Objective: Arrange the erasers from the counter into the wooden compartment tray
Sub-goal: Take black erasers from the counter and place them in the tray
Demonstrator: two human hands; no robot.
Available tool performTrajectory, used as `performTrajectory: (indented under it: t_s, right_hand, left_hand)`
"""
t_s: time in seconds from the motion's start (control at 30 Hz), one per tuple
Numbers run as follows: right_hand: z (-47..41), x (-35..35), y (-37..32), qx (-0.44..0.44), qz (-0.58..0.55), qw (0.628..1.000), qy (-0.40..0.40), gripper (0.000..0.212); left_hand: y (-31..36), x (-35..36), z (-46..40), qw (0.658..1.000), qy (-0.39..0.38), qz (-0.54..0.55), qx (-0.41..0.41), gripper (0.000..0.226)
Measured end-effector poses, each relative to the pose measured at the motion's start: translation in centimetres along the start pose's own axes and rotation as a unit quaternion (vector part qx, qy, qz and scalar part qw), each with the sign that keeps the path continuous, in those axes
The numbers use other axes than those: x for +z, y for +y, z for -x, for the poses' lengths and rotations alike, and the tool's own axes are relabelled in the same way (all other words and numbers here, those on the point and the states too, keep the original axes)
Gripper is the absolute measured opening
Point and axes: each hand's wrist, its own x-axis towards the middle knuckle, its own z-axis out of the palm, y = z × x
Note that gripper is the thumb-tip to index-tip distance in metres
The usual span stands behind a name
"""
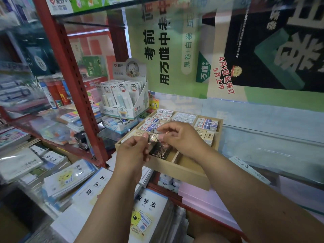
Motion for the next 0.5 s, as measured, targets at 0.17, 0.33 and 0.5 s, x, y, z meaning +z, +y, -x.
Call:
performTrajectory:
  t_s: [0.17, 0.33, 0.5]
  right_hand:
    - [-0.1, -0.2, 0.4, -0.085, 0.110, 0.990, 0.024, 0.026]
    - [-0.8, -1.4, 1.9, -0.023, 0.215, 0.973, 0.079, 0.013]
    - [-2.3, -0.5, 3.4, 0.015, 0.375, 0.927, 0.003, 0.009]
  left_hand:
    - [0.1, 0.7, -0.7, 0.999, 0.014, 0.011, -0.035, 0.028]
    - [0.0, 0.5, -1.0, 0.993, 0.054, 0.065, -0.086, 0.026]
    - [-0.4, 0.0, -0.8, 0.987, 0.073, 0.096, -0.105, 0.008]
